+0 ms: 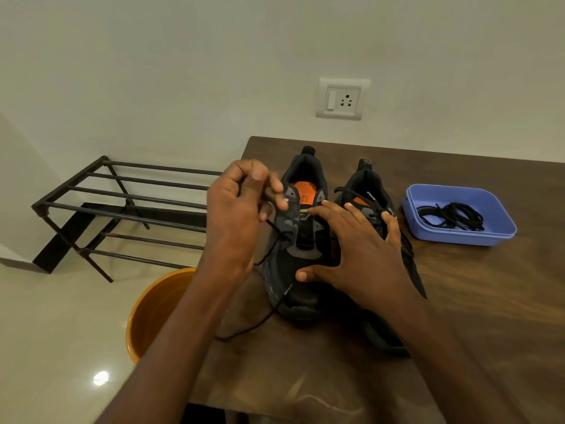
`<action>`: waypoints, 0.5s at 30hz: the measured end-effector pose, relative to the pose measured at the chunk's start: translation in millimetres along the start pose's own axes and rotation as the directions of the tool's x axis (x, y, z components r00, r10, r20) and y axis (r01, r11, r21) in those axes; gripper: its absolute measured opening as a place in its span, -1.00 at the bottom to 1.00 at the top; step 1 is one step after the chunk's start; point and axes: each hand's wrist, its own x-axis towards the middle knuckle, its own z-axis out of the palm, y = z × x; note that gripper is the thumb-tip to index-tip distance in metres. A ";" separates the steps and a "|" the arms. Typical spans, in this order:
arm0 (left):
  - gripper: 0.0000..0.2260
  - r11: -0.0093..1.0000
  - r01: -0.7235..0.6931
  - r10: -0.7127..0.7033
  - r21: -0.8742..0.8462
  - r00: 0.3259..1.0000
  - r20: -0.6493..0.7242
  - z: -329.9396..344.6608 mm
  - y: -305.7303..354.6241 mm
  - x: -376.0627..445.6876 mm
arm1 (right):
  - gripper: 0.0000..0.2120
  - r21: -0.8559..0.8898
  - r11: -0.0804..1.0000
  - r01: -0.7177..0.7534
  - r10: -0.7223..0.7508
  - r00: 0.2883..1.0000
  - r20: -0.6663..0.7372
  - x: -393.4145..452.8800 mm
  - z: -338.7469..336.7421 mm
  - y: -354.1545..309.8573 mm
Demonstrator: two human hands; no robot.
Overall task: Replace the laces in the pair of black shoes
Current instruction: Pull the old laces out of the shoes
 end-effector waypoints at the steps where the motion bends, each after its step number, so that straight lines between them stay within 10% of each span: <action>1: -0.87 0.987 -0.060 0.056 0.146 0.998 0.032 -2.9 -2.3 1.0 | -0.01 0.000 1.000 0.001 -0.001 1.000 -0.005 -0.2 0.7 -0.4; 4: -0.89 0.786 -0.236 0.101 0.571 0.961 0.259 -6.6 -23.0 -4.6 | -0.01 -0.002 1.000 0.004 -0.004 1.000 -0.014 -0.4 1.8 -1.9; 10: -0.87 0.531 -0.317 -0.022 0.786 0.922 0.387 2.0 -40.3 -4.5 | -0.03 -0.008 1.000 0.004 -0.004 1.000 -0.017 -1.2 2.3 -1.5; 15: -0.90 0.703 -0.272 0.082 0.657 0.949 0.305 0.0 -44.0 -2.9 | -0.02 -0.009 1.000 0.000 0.000 1.000 -0.014 0.4 2.6 -1.7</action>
